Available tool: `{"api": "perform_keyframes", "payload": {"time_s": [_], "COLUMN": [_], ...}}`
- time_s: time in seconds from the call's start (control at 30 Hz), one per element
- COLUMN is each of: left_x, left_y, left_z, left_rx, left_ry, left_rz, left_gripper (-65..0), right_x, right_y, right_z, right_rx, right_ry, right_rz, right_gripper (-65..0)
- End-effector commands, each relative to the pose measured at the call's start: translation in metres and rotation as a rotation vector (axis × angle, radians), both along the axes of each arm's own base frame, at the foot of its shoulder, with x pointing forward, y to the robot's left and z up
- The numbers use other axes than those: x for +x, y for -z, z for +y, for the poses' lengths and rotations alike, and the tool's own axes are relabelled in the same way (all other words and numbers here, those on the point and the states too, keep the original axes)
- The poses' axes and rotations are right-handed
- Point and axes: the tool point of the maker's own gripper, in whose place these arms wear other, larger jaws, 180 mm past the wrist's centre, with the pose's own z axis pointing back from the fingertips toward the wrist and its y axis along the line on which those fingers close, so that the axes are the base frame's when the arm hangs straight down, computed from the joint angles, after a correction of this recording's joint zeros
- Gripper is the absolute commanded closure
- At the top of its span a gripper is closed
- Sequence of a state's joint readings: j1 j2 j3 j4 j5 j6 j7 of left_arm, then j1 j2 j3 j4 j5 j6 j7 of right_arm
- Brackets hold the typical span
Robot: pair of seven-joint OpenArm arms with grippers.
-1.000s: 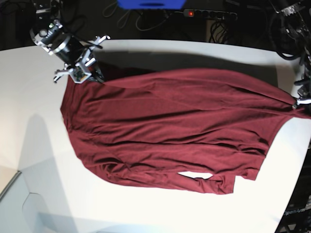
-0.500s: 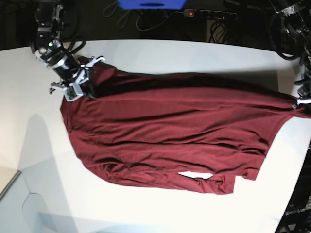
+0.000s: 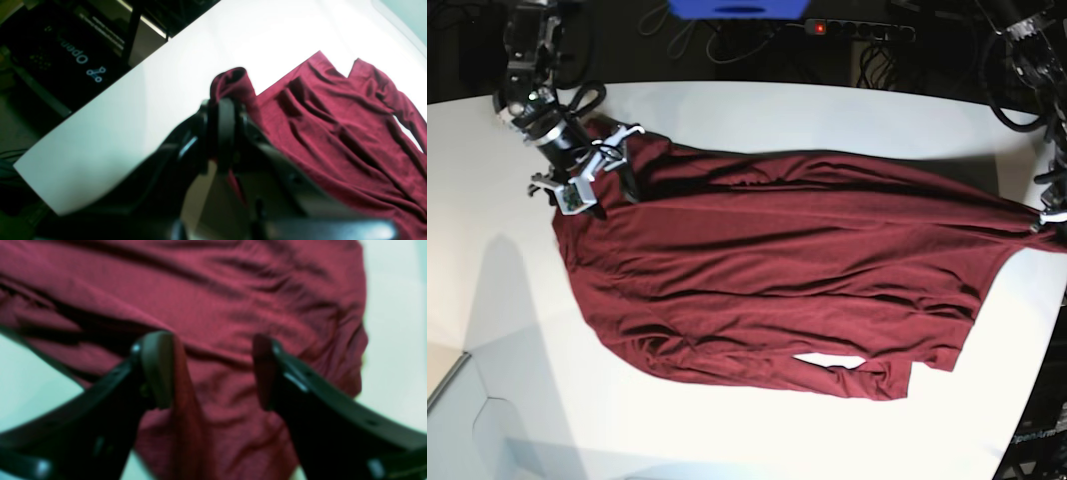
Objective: Layout the t-shirt on the table in an organized manner, then fold the t-shirt properly
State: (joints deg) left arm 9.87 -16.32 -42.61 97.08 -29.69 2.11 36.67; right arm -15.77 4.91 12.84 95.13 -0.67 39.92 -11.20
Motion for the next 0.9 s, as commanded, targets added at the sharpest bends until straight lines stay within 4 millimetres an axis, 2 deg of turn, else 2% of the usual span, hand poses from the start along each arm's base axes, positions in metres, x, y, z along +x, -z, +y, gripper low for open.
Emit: {"api": "perform_keyframes", "payload": {"time_s": [0.0,0.1,0.2,0.27,0.43,0.53,0.73,0.87], "left_x": [0.004,0.007,0.008,0.008,0.008,0.011,0.011,0.011], "left_y": [-0.017,-0.019,-0.020,-0.020,-0.020,-0.017,-0.013,-0.008], "left_z": [0.006,0.006,0.006,0.006,0.005,-0.001,-0.005,-0.010], "left_rx": [0.045,0.043,0.043,0.043,0.042,0.039,0.030,0.015], "left_ry": [0.001,0.002,0.002,0.002,0.003,0.023,0.028,0.022], "left_rz": [-0.040,-0.049,-0.052,-0.052,-0.051,-0.044,-0.039,-0.039], "left_gripper": [0.0,0.0,0.0,0.0,0.0,0.0,0.0,0.0], "right_x": [0.005,0.001,-0.005,-0.008,-0.019,-0.023,-0.025,-0.022], "right_y": [-0.021,-0.038,-0.046,-0.049,-0.041,-0.028,-0.007,0.001], "right_z": [0.003,0.017,0.029,0.045,0.085,0.115,0.151,0.163], "right_rx": [0.031,0.064,0.089,0.115,0.169,0.211,0.263,0.271], "right_ry": [0.004,0.014,0.015,-0.012,-0.101,-0.171,-0.247,-0.281], "right_rz": [-0.073,-0.113,-0.128,-0.128,-0.091,-0.047,0.018,0.041], "right_gripper": [-40.5,-44.5,-44.5,-44.5,-44.5,-44.4,-44.4,-44.3]}}
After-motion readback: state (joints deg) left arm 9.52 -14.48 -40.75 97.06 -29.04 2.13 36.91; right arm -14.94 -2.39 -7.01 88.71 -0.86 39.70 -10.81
